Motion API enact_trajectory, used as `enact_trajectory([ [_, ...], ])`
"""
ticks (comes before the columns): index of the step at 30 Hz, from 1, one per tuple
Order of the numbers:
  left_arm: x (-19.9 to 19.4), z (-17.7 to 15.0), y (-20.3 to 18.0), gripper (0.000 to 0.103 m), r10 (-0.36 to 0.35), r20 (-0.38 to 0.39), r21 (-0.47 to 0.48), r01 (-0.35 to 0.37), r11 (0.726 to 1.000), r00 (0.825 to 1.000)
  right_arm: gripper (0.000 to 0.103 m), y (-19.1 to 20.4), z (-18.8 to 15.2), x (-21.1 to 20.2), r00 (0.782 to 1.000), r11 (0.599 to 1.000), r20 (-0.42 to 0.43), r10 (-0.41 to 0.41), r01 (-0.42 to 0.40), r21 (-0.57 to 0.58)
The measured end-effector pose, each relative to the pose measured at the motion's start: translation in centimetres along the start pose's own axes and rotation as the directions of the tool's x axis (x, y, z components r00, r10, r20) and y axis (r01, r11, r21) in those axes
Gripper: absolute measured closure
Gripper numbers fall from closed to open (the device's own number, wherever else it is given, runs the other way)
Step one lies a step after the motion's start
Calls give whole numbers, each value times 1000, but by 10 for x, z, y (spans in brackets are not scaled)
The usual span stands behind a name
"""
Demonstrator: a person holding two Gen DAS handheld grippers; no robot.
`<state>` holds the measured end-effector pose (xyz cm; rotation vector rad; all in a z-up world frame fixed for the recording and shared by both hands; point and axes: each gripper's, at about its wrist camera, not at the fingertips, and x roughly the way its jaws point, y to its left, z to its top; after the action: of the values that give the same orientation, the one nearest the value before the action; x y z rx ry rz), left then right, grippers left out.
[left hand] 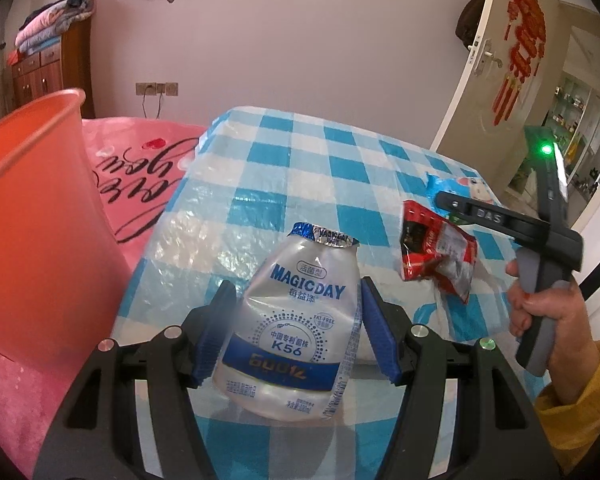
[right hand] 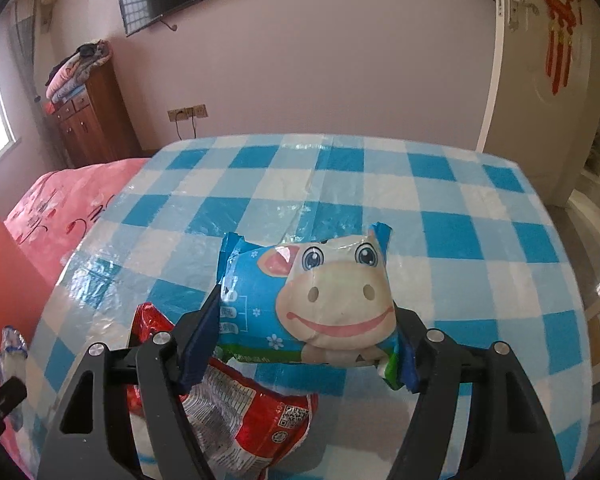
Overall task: Collect trash
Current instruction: 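Carry the pouch and cow-print pack over the orange bucket and open both grippers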
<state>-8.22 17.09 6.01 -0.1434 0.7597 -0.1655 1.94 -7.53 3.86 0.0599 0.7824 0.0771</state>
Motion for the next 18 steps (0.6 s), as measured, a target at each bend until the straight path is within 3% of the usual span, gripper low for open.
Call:
enact_trajectory([
  [7,-17,8,-4,40,20,40,24,-21,999,999,31,4,1,-40,998,1000,56,16,-17,1],
  [18,-51,17,1,40,50,110,34,-54,998,993,31,43,3,-88,986,990,90,141,-137,-46],
])
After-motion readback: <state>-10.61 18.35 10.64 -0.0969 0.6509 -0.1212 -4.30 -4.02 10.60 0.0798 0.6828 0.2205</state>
